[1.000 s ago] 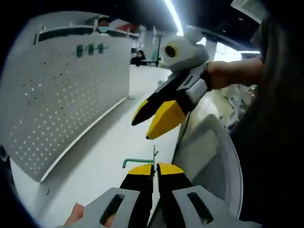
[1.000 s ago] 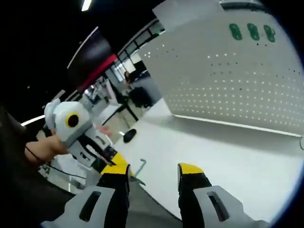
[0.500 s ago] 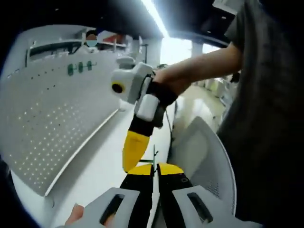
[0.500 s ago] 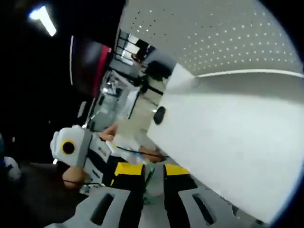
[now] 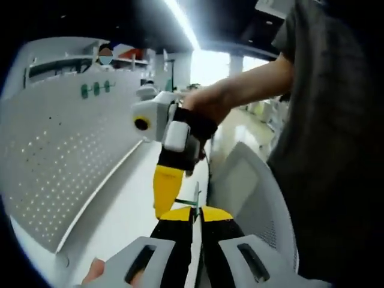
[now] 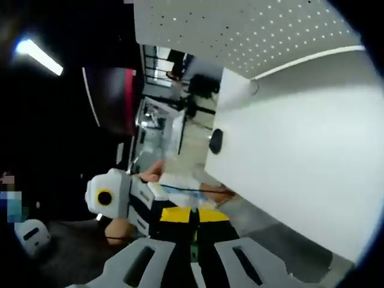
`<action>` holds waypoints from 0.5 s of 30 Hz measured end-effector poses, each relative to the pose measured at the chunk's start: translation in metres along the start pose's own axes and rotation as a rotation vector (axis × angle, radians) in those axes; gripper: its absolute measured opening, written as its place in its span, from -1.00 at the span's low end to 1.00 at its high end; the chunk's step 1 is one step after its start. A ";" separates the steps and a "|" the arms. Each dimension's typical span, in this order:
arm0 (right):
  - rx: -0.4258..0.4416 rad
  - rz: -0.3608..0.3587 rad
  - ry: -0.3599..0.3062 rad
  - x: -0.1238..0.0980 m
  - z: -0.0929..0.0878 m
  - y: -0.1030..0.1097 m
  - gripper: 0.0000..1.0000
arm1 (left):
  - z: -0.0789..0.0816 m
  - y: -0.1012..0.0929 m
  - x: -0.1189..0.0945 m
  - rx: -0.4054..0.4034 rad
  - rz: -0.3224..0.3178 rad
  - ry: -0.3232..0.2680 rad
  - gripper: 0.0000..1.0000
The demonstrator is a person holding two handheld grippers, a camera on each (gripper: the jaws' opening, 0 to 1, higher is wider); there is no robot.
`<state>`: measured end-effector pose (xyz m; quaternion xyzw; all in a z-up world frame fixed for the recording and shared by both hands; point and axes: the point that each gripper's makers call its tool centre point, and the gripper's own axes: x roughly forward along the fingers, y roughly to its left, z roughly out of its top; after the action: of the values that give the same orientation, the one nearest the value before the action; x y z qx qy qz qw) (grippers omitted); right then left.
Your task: Insert the hook assembly into the mounting plate slot until the hook locks in place.
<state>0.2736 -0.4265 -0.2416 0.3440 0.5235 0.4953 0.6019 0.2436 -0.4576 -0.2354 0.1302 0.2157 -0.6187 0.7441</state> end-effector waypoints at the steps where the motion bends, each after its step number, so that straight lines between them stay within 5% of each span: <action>1: -0.011 -0.002 -0.008 0.001 0.001 0.000 -1.00 | -0.001 0.002 -0.001 -0.011 0.002 -0.001 -0.93; 5: -0.091 -0.043 -0.069 0.006 0.010 -0.001 -1.00 | -0.008 0.013 -0.002 -0.051 0.015 0.001 -0.89; 10: -0.181 -0.109 -0.185 0.004 0.025 -0.005 -1.00 | -0.016 0.031 -0.004 -0.264 0.070 -0.027 -0.79; 12: -0.229 -0.165 -0.246 -0.001 0.034 -0.009 -1.00 | -0.023 0.041 -0.005 -0.358 0.113 -0.012 -0.61; 15: -0.303 -0.244 -0.363 -0.010 0.048 -0.008 -1.00 | -0.026 0.056 -0.007 -0.393 0.195 -0.030 -0.29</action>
<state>0.3228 -0.4337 -0.2360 0.2674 0.3643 0.4222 0.7858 0.2929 -0.4281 -0.2587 -0.0066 0.3074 -0.4918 0.8146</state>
